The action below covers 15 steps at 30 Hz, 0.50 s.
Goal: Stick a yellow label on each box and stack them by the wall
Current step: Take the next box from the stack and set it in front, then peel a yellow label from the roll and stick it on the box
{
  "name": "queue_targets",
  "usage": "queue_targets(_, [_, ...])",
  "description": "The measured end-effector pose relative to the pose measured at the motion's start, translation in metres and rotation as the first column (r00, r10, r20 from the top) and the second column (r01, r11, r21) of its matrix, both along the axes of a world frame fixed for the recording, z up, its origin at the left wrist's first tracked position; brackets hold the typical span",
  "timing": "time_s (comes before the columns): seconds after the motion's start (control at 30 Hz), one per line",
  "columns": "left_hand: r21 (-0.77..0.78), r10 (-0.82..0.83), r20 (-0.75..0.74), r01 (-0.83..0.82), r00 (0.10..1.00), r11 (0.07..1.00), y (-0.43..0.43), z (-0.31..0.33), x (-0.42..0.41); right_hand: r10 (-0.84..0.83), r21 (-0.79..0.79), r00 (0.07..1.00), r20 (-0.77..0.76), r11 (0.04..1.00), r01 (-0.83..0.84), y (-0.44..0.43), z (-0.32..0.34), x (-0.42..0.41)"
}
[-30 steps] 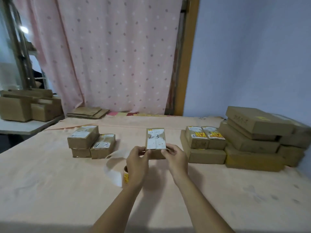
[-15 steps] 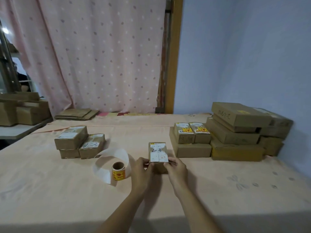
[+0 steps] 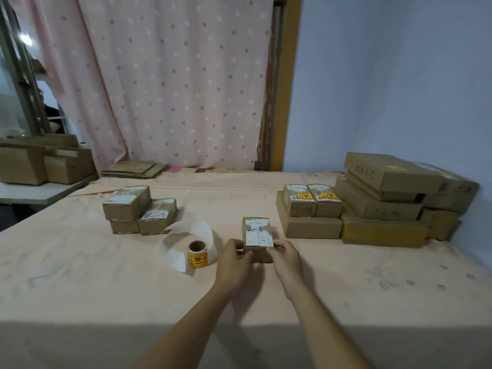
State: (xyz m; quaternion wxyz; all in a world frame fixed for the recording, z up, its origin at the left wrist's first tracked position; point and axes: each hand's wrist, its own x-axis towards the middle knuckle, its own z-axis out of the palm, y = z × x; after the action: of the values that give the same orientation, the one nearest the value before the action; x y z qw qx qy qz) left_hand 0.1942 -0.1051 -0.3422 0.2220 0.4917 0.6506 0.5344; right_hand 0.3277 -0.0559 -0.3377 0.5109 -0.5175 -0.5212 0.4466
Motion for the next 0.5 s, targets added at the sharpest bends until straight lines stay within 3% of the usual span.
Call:
queue_targets(0.2, [0.035, 0.055, -0.107, -0.052, 0.993, 0.998, -0.017, 0.023, -0.025, -0.103, 0.2, 0.953, 0.285, 0.979, 0.045, -0.005, 0.011, -0.017])
queue_targets(0.33, [0.06, 0.041, -0.166, -0.032, 0.985, 0.998, -0.034, 0.042, -0.068, -0.051, 0.369, 0.921, 0.385, 0.924, -0.104, -0.021, 0.03, -0.042])
queue_targets(0.43, [0.033, 0.059, -0.407, -0.05, 0.912, 0.998, -0.047, 0.055, -0.101, 0.063, 0.4, 0.858, 0.51, 0.865, -0.302, -0.033, 0.035, -0.065])
queue_targets(0.5, [-0.049, 0.017, -0.61, -0.059, 0.792, 0.997, -0.053, 0.06, -0.121, 0.198, 0.313, 0.798, 0.569, 0.845, -0.434, -0.039, 0.035, -0.082])
